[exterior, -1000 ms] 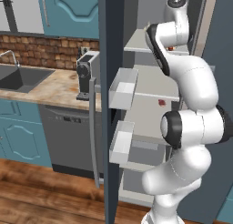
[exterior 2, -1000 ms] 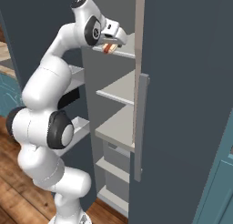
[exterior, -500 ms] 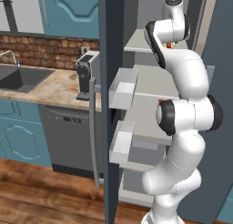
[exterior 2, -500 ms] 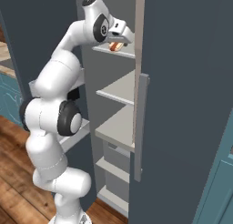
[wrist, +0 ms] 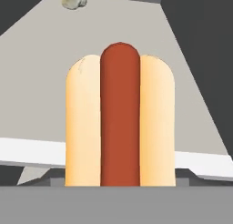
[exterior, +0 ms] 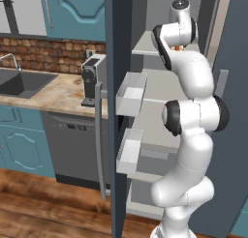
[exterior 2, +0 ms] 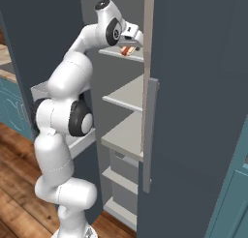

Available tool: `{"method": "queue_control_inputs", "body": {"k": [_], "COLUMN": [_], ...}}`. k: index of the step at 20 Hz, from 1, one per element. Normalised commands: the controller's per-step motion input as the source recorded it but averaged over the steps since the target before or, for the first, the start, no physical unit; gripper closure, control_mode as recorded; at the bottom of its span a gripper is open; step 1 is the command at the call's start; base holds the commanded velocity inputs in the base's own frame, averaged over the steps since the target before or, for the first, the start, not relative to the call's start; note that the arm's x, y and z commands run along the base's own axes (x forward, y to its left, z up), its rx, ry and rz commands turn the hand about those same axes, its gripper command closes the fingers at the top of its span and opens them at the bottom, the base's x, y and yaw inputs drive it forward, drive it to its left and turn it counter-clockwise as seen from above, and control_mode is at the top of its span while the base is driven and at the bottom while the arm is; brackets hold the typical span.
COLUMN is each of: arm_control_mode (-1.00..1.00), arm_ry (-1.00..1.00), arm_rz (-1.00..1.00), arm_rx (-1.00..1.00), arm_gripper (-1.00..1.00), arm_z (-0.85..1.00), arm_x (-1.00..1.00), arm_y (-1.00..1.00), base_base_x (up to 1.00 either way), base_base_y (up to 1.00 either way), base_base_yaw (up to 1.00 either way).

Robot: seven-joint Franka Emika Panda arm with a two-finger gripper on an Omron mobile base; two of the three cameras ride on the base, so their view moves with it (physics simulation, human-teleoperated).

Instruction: Store the hot dog in the freezer for long-term storage. Close the freezer door after placing the cooked food.

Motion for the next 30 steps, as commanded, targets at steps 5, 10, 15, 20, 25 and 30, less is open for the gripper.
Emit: {"method": "queue_control_inputs", "body": {"k": [5,10,15,20,25,30], "arm_control_mode": [-1.00,-1.00,-1.00,-1.00,-1.00,-1.00], "arm_ry": [0.05,0.00,0.00,0.00,0.00,0.00], "arm_rz": [0.00,0.00,0.00,0.00,0.00,0.00], "arm_rx": [0.00,0.00,0.00,0.00,0.00,0.00], "arm_gripper": [1.00,1.00,1.00,-1.00,-1.00,-1.00], "arm_z": [0.00,0.00,0.00,-0.02,0.00,0.00], "arm_x": [0.42,0.38,0.23,0.02,0.01,0.00], "arm_y": [-0.16,-0.01,0.00,0.00,0.00,0.00], "base_base_x": [0.00,0.00,0.00,0.00,0.00,0.00], "base_base_y": [0.00,0.00,0.00,0.00,0.00,0.00], "base_base_yaw": [0.00,0.00,0.00,0.00,0.00,0.00]}}
